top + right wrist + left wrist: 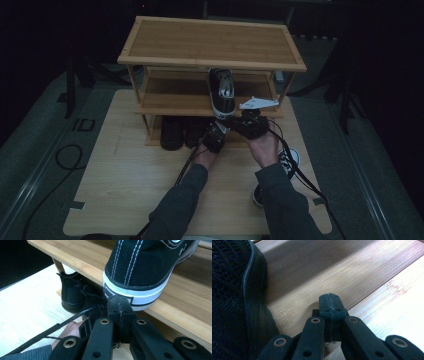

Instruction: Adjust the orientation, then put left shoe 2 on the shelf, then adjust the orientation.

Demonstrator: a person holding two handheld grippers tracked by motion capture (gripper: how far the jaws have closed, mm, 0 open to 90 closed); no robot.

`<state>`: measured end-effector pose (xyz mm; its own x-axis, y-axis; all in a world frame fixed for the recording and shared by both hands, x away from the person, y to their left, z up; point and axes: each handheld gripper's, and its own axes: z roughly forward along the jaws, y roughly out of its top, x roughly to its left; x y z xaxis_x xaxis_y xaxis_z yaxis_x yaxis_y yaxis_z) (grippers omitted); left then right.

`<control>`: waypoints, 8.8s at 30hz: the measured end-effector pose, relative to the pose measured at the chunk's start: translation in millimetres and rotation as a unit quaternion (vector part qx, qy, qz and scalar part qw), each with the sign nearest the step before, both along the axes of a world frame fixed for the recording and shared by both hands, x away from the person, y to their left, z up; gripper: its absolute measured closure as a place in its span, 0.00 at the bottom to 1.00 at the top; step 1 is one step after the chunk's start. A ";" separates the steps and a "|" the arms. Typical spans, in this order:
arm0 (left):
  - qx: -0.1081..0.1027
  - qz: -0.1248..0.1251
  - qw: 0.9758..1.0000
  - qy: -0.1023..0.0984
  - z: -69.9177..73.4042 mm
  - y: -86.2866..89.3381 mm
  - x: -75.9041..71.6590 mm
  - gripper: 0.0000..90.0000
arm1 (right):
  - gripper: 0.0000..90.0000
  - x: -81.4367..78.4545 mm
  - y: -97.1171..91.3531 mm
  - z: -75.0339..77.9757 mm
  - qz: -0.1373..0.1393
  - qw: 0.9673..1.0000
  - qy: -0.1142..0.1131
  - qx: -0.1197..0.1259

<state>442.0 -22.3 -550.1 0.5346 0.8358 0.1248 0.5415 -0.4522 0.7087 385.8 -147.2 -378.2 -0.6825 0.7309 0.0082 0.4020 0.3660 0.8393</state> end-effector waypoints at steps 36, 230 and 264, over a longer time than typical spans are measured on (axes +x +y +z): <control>-0.018 0.007 1.000 -0.006 -2.3 -0.6 -1.4 1.00 | 1.00 16.3 20.8 -2.7 -0.008 1.000 -0.001 0.001; -0.017 -0.006 1.000 -0.008 -2.9 -0.8 -0.7 1.00 | 0.84 -65.9 -112.0 -72.0 0.012 0.990 0.082 -0.116; -0.017 -0.004 1.000 -0.008 -3.0 -1.0 -0.9 1.00 | 0.92 -71.5 -97.9 -115.6 -0.008 0.978 0.124 -0.168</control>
<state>441.1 -23.2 -553.1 0.5393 0.8356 0.1041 0.5269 -0.4313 0.7324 314.3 -245.0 -493.8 -0.6781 0.7315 -0.0704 0.5866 0.5965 0.5477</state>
